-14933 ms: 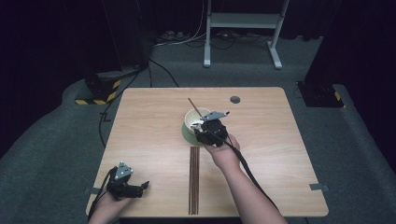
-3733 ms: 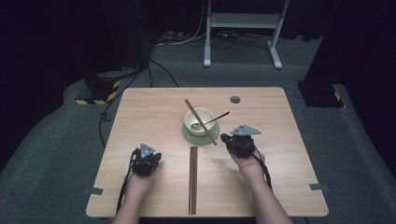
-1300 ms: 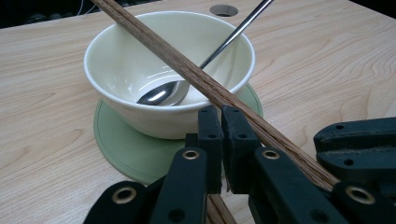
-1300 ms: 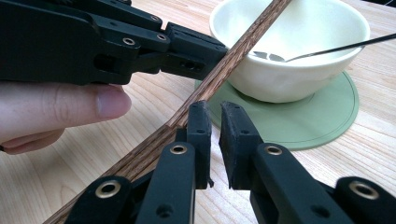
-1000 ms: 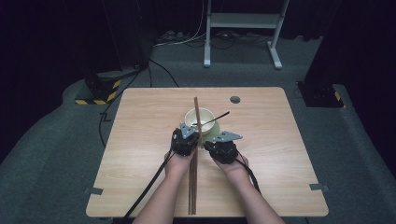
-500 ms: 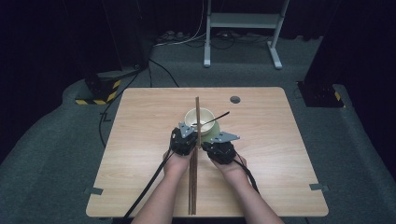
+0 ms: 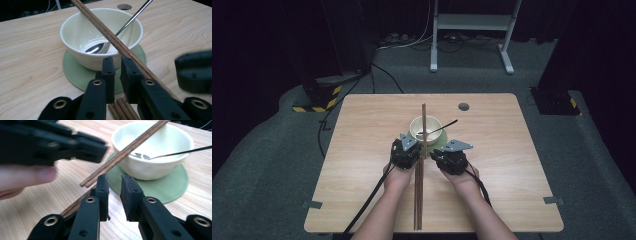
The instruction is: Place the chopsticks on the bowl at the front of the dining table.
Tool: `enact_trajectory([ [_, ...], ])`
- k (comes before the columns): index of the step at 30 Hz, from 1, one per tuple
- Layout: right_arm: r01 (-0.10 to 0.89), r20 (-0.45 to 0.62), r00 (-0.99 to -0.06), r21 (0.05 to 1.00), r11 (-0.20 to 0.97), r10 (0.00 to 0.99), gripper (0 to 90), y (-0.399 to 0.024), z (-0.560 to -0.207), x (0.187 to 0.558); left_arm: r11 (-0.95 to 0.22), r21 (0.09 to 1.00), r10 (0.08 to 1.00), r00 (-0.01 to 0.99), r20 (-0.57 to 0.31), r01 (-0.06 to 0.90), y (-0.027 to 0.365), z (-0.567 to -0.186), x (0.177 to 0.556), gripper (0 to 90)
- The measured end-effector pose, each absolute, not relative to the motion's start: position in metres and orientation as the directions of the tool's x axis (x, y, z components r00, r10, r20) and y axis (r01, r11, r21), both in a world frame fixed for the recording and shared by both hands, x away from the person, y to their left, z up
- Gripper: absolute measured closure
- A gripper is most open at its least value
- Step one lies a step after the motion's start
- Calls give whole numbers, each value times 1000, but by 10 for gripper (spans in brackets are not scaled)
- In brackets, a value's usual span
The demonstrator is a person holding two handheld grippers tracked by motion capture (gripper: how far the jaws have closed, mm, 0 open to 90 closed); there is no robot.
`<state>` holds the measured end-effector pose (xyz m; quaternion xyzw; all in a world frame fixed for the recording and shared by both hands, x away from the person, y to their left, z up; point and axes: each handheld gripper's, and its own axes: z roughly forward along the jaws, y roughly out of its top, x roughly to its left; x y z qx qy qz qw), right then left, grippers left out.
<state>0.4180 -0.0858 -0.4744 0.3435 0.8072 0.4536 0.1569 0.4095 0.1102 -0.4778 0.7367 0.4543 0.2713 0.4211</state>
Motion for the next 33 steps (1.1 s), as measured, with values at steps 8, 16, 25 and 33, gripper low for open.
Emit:
enact_trajectory([
  [8, 421, 66, -695, 844, 331, 716, 753, -95, -474, 421, -292, 869, 877, 475, 76, 400, 111, -488, 368, 705],
  [16, 422, 63, -699, 841, 340, 712, 753, -94, -475, 421, -308, 871, 862, 500, 85, 382, 106, -491, 360, 690],
  [25, 424, 65, -699, 839, 340, 712, 753, -95, -475, 422, -304, 874, 860, 504, 81, 378, 104, -491, 362, 691],
  [33, 426, 70, -696, 841, 332, 715, 754, -95, -475, 422, -308, 875, 857, 507, 85, 374, 101, -490, 363, 694],
])
